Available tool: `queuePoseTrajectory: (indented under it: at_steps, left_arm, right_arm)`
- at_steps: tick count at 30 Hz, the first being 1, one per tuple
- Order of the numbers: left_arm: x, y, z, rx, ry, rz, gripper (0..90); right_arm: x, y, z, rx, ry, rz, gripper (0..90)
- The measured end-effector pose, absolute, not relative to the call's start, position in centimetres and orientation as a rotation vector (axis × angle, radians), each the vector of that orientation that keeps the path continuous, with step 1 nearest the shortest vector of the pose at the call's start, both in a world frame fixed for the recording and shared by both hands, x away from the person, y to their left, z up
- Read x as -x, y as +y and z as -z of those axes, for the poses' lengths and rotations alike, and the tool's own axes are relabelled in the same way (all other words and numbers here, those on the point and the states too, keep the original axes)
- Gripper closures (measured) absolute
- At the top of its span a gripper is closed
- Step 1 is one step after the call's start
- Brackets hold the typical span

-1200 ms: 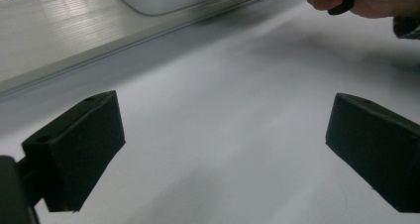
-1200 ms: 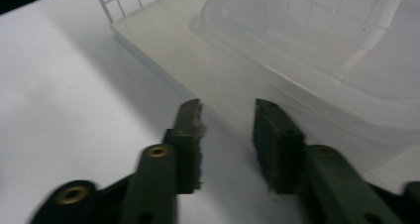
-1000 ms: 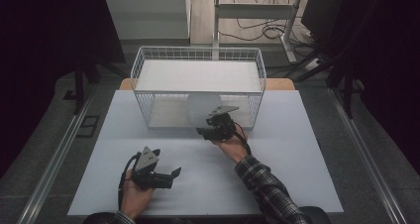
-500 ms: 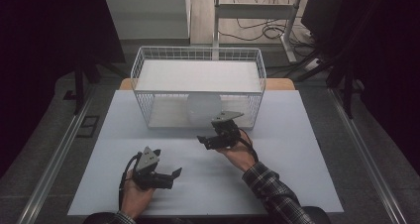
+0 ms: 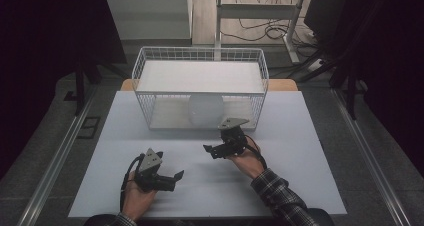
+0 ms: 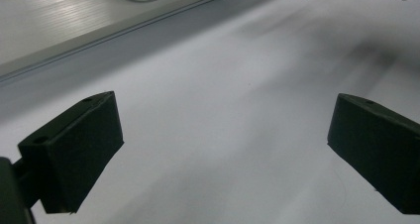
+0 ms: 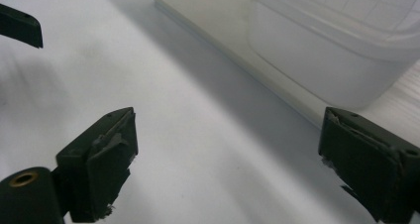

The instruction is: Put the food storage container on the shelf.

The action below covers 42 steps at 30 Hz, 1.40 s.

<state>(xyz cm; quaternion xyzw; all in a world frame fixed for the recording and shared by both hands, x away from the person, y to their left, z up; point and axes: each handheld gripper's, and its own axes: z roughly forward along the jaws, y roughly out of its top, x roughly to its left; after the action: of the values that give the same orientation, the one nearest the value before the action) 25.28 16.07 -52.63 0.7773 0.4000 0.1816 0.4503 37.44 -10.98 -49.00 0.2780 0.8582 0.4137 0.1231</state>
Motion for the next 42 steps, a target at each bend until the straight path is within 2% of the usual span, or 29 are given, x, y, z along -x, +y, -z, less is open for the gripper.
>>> queuePoseTrajectory:
  at_steps: [16, 42]
  left_arm:
    - [-25.3, 16.4, 52.5, -1.93, 0.995, -0.452, 0.6]
    - [-24.6, 17.5, 52.3, -1.955, 0.996, -0.487, 0.9]
  right_arm:
    - [-36.2, -12.4, 48.5, -0.822, 2.502, -1.208, 2.9]
    - [-33.3, -15.2, 47.9, -0.844, 2.447, -1.206, 1.1]
